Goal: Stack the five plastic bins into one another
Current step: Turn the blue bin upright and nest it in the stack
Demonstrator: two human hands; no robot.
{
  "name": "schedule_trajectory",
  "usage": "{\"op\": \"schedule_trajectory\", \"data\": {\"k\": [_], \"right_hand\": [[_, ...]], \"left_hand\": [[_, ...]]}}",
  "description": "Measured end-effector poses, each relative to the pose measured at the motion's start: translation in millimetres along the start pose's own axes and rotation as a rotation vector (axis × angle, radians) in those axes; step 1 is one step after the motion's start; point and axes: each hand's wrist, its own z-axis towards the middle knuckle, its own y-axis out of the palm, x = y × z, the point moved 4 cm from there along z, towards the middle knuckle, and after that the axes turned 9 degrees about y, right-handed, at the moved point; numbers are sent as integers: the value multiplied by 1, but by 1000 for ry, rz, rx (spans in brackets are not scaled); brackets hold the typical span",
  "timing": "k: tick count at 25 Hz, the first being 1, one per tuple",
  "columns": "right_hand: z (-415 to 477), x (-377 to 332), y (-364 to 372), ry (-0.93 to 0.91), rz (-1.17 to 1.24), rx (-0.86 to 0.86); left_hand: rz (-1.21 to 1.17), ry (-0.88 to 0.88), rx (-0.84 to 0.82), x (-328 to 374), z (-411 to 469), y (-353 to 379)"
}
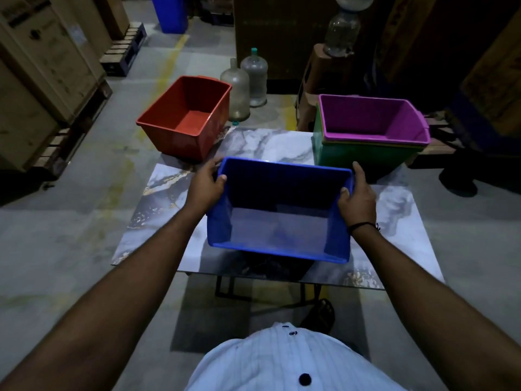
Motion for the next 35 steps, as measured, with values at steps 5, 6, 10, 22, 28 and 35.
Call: {"op": "schedule_trajectory", "data": {"k": [5,6,10,22,28,35], "right_hand": [[-12,18,22,117,-98,-92],[-14,21,24,154,-93,-83],[-16,17,22,314,-56,-52],[-28,-16,48,136,-305,-396],[-29,-18,53,-82,-244,-315],[-21,-6,42,-121,-288,-136]], "left_hand": [[147,-75,-98,-17,-20,13],[152,-77,-92,-19,-23,13],[319,-46,-60,-23,-32,13],[598,339,-692,58,-81,102],[843,314,-835,28,-56,30],[513,35,-111,-19,-66,-21]]}}
